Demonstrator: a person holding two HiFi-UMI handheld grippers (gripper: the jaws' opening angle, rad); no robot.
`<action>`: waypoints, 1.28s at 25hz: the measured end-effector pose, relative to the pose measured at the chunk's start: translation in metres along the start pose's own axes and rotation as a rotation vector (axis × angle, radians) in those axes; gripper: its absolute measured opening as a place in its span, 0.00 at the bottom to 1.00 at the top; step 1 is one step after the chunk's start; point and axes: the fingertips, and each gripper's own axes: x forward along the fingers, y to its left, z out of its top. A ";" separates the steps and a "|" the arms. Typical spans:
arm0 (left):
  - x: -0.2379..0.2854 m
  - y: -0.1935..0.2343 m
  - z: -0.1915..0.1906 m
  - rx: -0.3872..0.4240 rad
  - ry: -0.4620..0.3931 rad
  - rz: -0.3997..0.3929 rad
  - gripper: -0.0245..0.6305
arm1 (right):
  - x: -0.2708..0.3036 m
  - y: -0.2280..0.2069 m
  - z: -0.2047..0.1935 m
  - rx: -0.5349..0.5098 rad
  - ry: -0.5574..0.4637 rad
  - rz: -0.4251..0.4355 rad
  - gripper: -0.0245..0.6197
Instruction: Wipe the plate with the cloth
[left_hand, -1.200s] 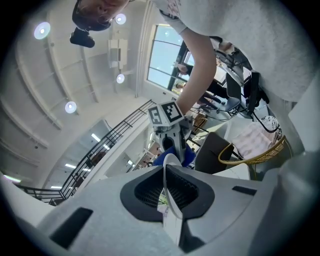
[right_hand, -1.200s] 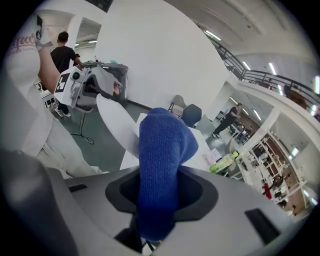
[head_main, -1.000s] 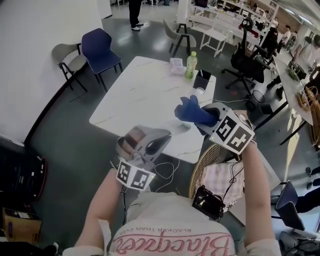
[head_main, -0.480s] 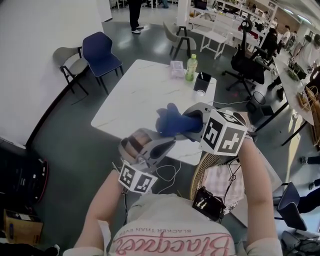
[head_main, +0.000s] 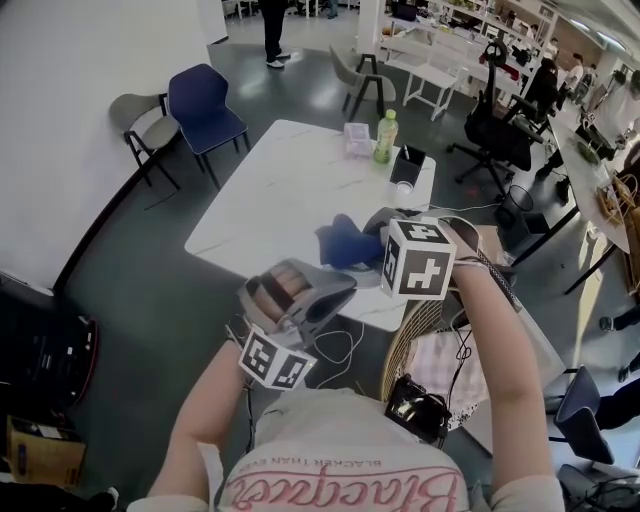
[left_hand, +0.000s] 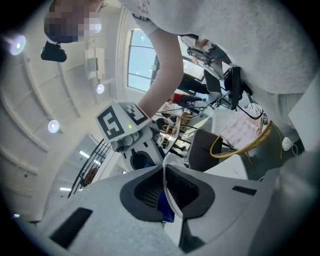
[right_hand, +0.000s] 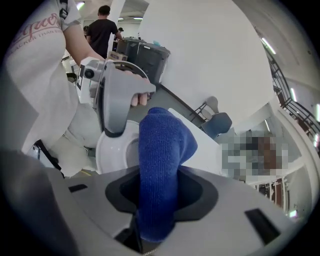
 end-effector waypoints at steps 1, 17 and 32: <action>-0.001 0.001 0.000 -0.002 -0.001 0.002 0.06 | 0.005 -0.002 -0.002 0.010 0.007 0.004 0.25; -0.011 0.017 -0.016 -0.169 0.006 0.078 0.06 | 0.062 -0.020 -0.082 0.467 -0.017 -0.017 0.25; -0.013 0.039 -0.083 -0.876 0.041 0.288 0.06 | -0.029 -0.023 -0.069 0.717 -0.343 -0.392 0.25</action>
